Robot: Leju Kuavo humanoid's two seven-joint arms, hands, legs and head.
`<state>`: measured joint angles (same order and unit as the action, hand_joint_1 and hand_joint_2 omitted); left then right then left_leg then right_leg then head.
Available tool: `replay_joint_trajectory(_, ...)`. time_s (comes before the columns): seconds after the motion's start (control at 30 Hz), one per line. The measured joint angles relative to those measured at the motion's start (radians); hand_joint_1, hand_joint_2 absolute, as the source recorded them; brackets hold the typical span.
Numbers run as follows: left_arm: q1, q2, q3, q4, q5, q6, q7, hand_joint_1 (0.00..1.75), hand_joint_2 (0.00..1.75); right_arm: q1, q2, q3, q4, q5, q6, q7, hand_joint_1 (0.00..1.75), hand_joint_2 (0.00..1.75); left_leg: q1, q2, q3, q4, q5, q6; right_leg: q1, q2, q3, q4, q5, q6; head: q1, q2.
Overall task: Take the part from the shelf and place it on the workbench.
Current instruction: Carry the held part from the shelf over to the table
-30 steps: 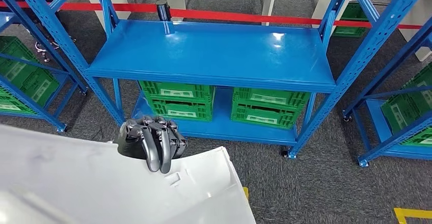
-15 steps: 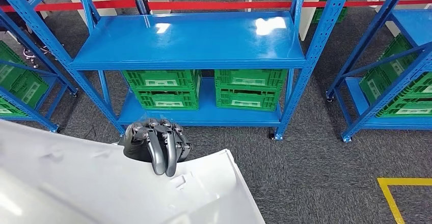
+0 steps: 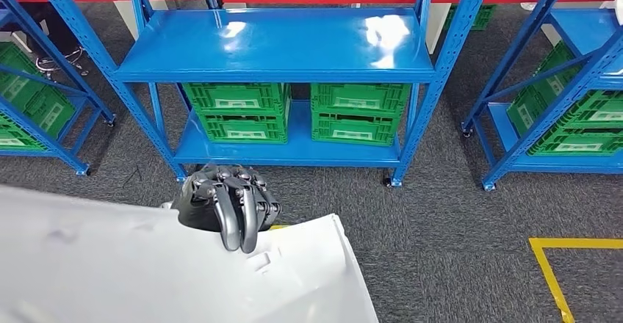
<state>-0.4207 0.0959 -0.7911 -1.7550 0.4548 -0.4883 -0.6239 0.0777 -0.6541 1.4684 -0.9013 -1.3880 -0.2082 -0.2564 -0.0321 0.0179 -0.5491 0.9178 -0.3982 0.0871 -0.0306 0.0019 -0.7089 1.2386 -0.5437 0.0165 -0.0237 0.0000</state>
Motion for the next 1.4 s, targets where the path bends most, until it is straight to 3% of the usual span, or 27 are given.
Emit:
replay_joint_trajectory(0.07, 0.000, -0.001, -0.001, 0.003, -0.003, -0.008, 0.002, 1.71, 1.75, -0.006, 0.003, 0.006, 0.013, -0.013, 0.022, -0.005, 0.00, 0.00, 0.009, 0.003, -0.044, 0.015, 0.023, -0.016, -0.012, -0.001, 0.031, 0.030, 0.034, 0.040, 0.000, 0.000)
replay_joint_trajectory(0.1, -0.001, -0.002, -0.001, 0.004, -0.003, -0.012, 0.004, 1.71, 1.75, -0.010, 0.006, 0.009, 0.021, -0.020, 0.032, -0.009, 0.00, 0.00, 0.014, 0.004, -0.069, 0.032, 0.031, -0.024, -0.021, -0.002, 0.071, -0.006, 0.056, 0.061, 0.000, 0.000)
replay_joint_trajectory(0.13, -0.003, -0.003, -0.001, 0.005, -0.003, -0.016, 0.006, 1.71, 1.75, -0.016, 0.013, 0.012, 0.029, -0.028, 0.040, -0.014, 0.00, 0.00, 0.017, 0.005, -0.095, 0.053, 0.036, -0.032, -0.026, -0.002, 0.123, -0.067, 0.054, 0.076, 0.002, 0.000)
replay_joint_trajectory(0.2, -0.008, -0.006, -0.002, 0.005, -0.001, -0.023, 0.011, 1.71, 1.75, -0.025, 0.019, 0.019, 0.044, -0.039, 0.049, -0.023, 0.00, 0.00, 0.018, 0.007, -0.134, 0.095, 0.040, -0.044, -0.028, -0.002, 0.192, -0.174, 0.012, 0.068, 0.004, 0.000)
replay_joint_trajectory(0.27, -0.011, -0.008, -0.002, 0.005, 0.000, -0.025, 0.016, 1.71, 1.75, -0.030, 0.022, 0.027, 0.052, -0.047, 0.048, -0.029, 0.00, 0.00, 0.018, 0.007, -0.149, 0.111, 0.052, -0.050, -0.024, -0.001, 0.193, -0.200, -0.012, 0.039, -0.001, 0.000)
replay_joint_trajectory(0.33, -0.011, -0.006, -0.003, 0.006, 0.001, -0.026, 0.019, 1.71, 1.75, -0.032, 0.029, 0.038, 0.055, -0.052, 0.044, -0.033, 0.00, 0.00, 0.024, 0.003, -0.158, 0.118, 0.043, -0.057, -0.024, -0.004, 0.177, -0.196, 0.004, 0.018, -0.004, 0.000)
replay_joint_trajectory(0.4, -0.010, -0.001, -0.003, 0.006, 0.001, -0.026, 0.022, 1.71, 1.75, -0.034, 0.030, 0.047, 0.058, -0.055, 0.042, -0.036, 0.00, 0.00, 0.030, -0.005, -0.176, 0.184, -0.040, -0.069, -0.023, -0.006, 0.158, -0.195, 0.027, 0.004, -0.004, 0.000)
replay_joint_trajectory(0.47, -0.010, 0.003, -0.003, 0.007, 0.001, -0.026, 0.022, 1.71, 1.75, -0.036, 0.032, 0.053, 0.064, -0.056, 0.043, -0.038, 0.00, 0.00, 0.034, -0.008, -0.199, 0.311, -0.141, -0.078, -0.020, -0.006, 0.133, -0.194, 0.051, 0.000, -0.005, 0.000)
replay_joint_trajectory(0.5, -0.010, 0.005, -0.003, 0.008, 0.000, -0.025, 0.021, 1.71, 1.75, -0.037, 0.036, 0.055, 0.068, -0.056, 0.045, -0.039, 0.00, 0.00, 0.035, -0.008, -0.202, 0.365, -0.166, -0.078, -0.018, -0.005, 0.119, -0.194, 0.062, -0.001, -0.005, 0.000)
replay_joint_trajectory(0.53, -0.010, 0.007, -0.003, 0.009, -0.001, -0.025, 0.021, 1.71, 1.75, -0.039, 0.040, 0.058, 0.074, -0.056, 0.049, -0.040, 0.00, 0.00, 0.035, -0.009, -0.193, 0.392, -0.171, -0.076, -0.015, -0.005, 0.106, -0.194, 0.072, -0.001, -0.006, 0.000)
replay_joint_trajectory(0.6, -0.010, 0.010, -0.003, 0.010, -0.003, -0.024, 0.020, 1.71, 1.75, -0.044, 0.048, 0.065, 0.087, -0.056, 0.055, -0.041, 0.00, 0.00, 0.032, -0.013, -0.120, 0.337, -0.139, -0.060, -0.006, -0.003, 0.082, -0.194, 0.093, 0.000, -0.006, 0.000)
replay_joint_trajectory(0.67, -0.013, 0.011, -0.001, 0.010, -0.004, -0.023, 0.017, 1.71, 1.75, -0.051, 0.061, 0.071, 0.100, -0.057, 0.061, -0.046, 0.00, 0.00, 0.022, -0.016, -0.010, 0.192, -0.127, -0.032, -0.004, -0.001, 0.067, -0.197, 0.113, 0.002, -0.004, 0.000)
replay_joint_trajectory(0.7, -0.014, 0.010, 0.000, 0.010, -0.004, -0.023, 0.015, 1.71, 1.75, -0.054, 0.068, 0.073, 0.108, -0.058, 0.065, -0.049, 0.00, 0.00, 0.016, -0.017, 0.028, 0.137, -0.131, -0.024, -0.006, -0.001, 0.065, -0.201, 0.124, 0.006, -0.003, 0.000)
replay_joint_trajectory(0.77, -0.015, 0.011, 0.002, 0.010, -0.005, -0.023, 0.011, 1.71, 1.75, -0.057, 0.077, 0.078, 0.123, -0.059, 0.068, -0.054, 0.00, 0.00, 0.007, -0.015, 0.052, 0.088, -0.131, -0.022, -0.013, -0.001, 0.065, -0.216, 0.146, 0.020, -0.005, 0.000)
replay_joint_trajectory(0.83, -0.017, 0.011, 0.003, 0.010, -0.006, -0.023, 0.010, 1.71, 1.75, -0.058, 0.083, 0.082, 0.131, -0.060, 0.069, -0.056, 0.00, 0.00, 0.001, -0.013, 0.048, 0.054, -0.092, -0.016, -0.015, -0.002, 0.064, -0.235, 0.163, 0.031, -0.008, 0.000)
replay_joint_trajectory(0.87, -0.019, 0.010, 0.003, 0.010, -0.006, -0.023, 0.010, 1.71, 1.75, -0.058, 0.086, 0.083, 0.134, -0.060, 0.069, -0.057, 0.00, 0.00, 0.002, -0.011, 0.045, 0.032, -0.067, -0.011, -0.012, -0.002, 0.055, -0.227, 0.149, 0.027, -0.008, 0.000)
replay_joint_trajectory(0.9, -0.021, 0.009, 0.002, 0.010, -0.006, -0.023, 0.010, 1.71, 1.75, -0.058, 0.088, 0.085, 0.138, -0.060, 0.069, -0.057, 0.00, 0.00, 0.004, -0.009, 0.038, 0.012, -0.042, -0.008, -0.008, -0.002, 0.042, -0.199, 0.118, 0.019, -0.006, 0.000)
replay_joint_trajectory(0.97, -0.022, 0.008, 0.001, 0.011, -0.007, -0.023, 0.010, 1.71, 1.75, -0.059, 0.091, 0.087, 0.149, -0.060, 0.069, -0.058, 0.00, 0.00, 0.006, -0.008, 0.010, 0.001, -0.005, -0.010, -0.004, -0.002, 0.006, -0.081, 0.027, 0.004, -0.003, 0.000)
replay_joint_trajectory(1.0, -0.020, 0.008, 0.000, 0.012, -0.008, -0.023, 0.010, 1.71, 1.75, -0.059, 0.092, 0.088, 0.154, -0.060, 0.069, -0.058, 0.00, 0.00, 0.005, -0.008, -0.009, 0.003, 0.008, -0.013, -0.004, -0.002, -0.004, -0.021, -0.001, 0.007, -0.001, 0.000)
replay_joint_trajectory(1.07, -0.017, 0.008, -0.003, 0.013, -0.009, -0.023, 0.010, 1.71, 1.75, -0.060, 0.094, 0.089, 0.160, -0.060, 0.071, -0.058, 0.00, 0.00, 0.004, -0.007, -0.050, 0.014, 0.031, -0.017, -0.005, -0.002, 0.010, 0.036, 0.000, 0.028, -0.001, 0.000)
replay_joint_trajectory(1.13, -0.016, 0.008, -0.004, 0.013, -0.009, -0.023, 0.010, 1.71, 1.75, -0.060, 0.095, 0.090, 0.165, -0.060, 0.074, -0.058, 0.00, 0.00, 0.006, -0.006, -0.094, 0.034, 0.051, -0.023, -0.007, -0.003, 0.088, -0.034, 0.039, 0.050, 0.000, 0.000)
replay_joint_trajectory(1.17, -0.016, 0.008, -0.004, 0.013, -0.009, -0.023, 0.010, 1.71, 1.75, -0.062, 0.096, 0.090, 0.167, -0.060, 0.075, -0.058, 0.00, 0.00, 0.005, -0.006, -0.116, 0.048, 0.059, -0.028, -0.006, -0.003, 0.144, -0.107, 0.036, 0.052, 0.001, 0.000)
replay_joint_trajectory(1.23, -0.015, 0.008, -0.004, 0.013, -0.009, -0.023, 0.010, 1.71, 1.75, -0.065, 0.097, 0.090, 0.171, -0.060, 0.075, -0.059, 0.00, 0.00, 0.005, -0.003, -0.145, 0.071, 0.072, -0.037, -0.001, 0.000, 0.216, -0.217, 0.009, 0.037, -0.001, 0.000)
replay_joint_trajectory(1.27, -0.015, 0.008, -0.004, 0.013, -0.009, -0.023, 0.010, 1.71, 1.75, -0.065, 0.098, 0.091, 0.172, -0.060, 0.076, -0.060, 0.00, 0.00, 0.004, -0.002, -0.152, 0.077, 0.079, -0.041, 0.003, 0.001, 0.226, -0.240, -0.006, 0.027, -0.003, 0.000)
replay_joint_trajectory(1.33, -0.013, 0.009, -0.005, 0.013, -0.009, -0.023, 0.009, 1.71, 1.75, -0.062, 0.101, 0.092, 0.174, -0.060, 0.078, -0.061, 0.00, 0.00, 0.009, -0.003, -0.157, 0.079, 0.093, -0.048, 0.003, 0.000, 0.208, -0.239, 0.007, 0.011, -0.006, 0.000)
replay_joint_trajectory(1.37, -0.012, 0.010, -0.005, 0.014, -0.009, -0.023, 0.010, 1.71, 1.75, -0.061, 0.101, 0.094, 0.175, -0.060, 0.078, -0.061, 0.00, 0.00, 0.012, -0.007, -0.163, 0.086, 0.082, -0.054, 0.001, -0.001, 0.202, -0.238, 0.017, 0.004, -0.006, 0.000)
replay_joint_trajectory(1.4, -0.012, 0.011, -0.006, 0.014, -0.009, -0.023, 0.010, 1.71, 1.75, -0.060, 0.102, 0.095, 0.175, -0.060, 0.078, -0.061, 0.00, 0.00, 0.016, -0.010, -0.171, 0.110, 0.050, -0.063, -0.002, -0.003, 0.194, -0.238, 0.029, -0.003, -0.006, 0.000)
